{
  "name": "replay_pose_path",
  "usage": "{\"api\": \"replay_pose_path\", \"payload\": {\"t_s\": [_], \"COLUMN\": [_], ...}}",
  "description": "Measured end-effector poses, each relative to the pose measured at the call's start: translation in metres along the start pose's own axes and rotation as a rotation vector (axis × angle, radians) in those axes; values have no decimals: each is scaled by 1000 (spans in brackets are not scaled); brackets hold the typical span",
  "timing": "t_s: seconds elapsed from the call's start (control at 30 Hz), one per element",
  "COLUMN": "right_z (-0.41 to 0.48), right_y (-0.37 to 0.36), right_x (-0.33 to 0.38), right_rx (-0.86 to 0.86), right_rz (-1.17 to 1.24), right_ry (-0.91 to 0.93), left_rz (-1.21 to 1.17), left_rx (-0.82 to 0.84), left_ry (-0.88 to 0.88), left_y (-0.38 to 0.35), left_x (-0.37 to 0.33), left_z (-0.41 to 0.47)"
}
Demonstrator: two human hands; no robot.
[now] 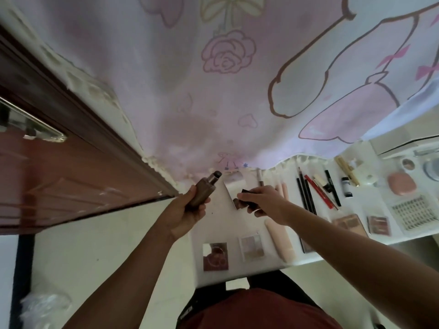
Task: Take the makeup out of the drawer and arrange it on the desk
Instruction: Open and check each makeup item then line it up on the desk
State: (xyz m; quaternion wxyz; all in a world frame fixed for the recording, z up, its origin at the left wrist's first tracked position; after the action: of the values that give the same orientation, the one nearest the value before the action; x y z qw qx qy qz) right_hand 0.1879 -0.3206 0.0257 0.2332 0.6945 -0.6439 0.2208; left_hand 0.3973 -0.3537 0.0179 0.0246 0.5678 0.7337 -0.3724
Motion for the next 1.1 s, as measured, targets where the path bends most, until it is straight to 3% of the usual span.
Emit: {"api": "replay_pose_path", "payload": {"t_s": [0.2,0.6,0.93,1.1], "right_z": [22,50,63,82], "right_y": [3,-20,-34,-49], "right_x": [-7,-11,38,57], "right_rx": [-84,-134,-277,-282], "right_rz": [-170,-428,-707,-805], "right_ry": [-22,8,312,416], "left_rz": [187,436,935,997], "left_rx": [-99,-393,-424,-396], "left_ry": [-12,-203,-400,-513], "left_y": [19,42,42,29], "left_x": [-3,-5,-19,-27], "left_z": [27,46,49,53]}}
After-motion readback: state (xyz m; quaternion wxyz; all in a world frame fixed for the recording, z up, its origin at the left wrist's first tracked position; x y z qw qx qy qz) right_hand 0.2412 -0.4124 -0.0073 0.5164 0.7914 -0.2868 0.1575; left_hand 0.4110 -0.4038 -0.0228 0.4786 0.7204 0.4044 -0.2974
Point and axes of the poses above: each hand's wrist, its own z-axis towards the middle knuckle, its own y-axis out of the back of the hand, x = y × z, the point moved 8 cm from there along z, towards the middle knuckle, and after that the axes turned 3 degrees about -y, right-handed, at the moved point
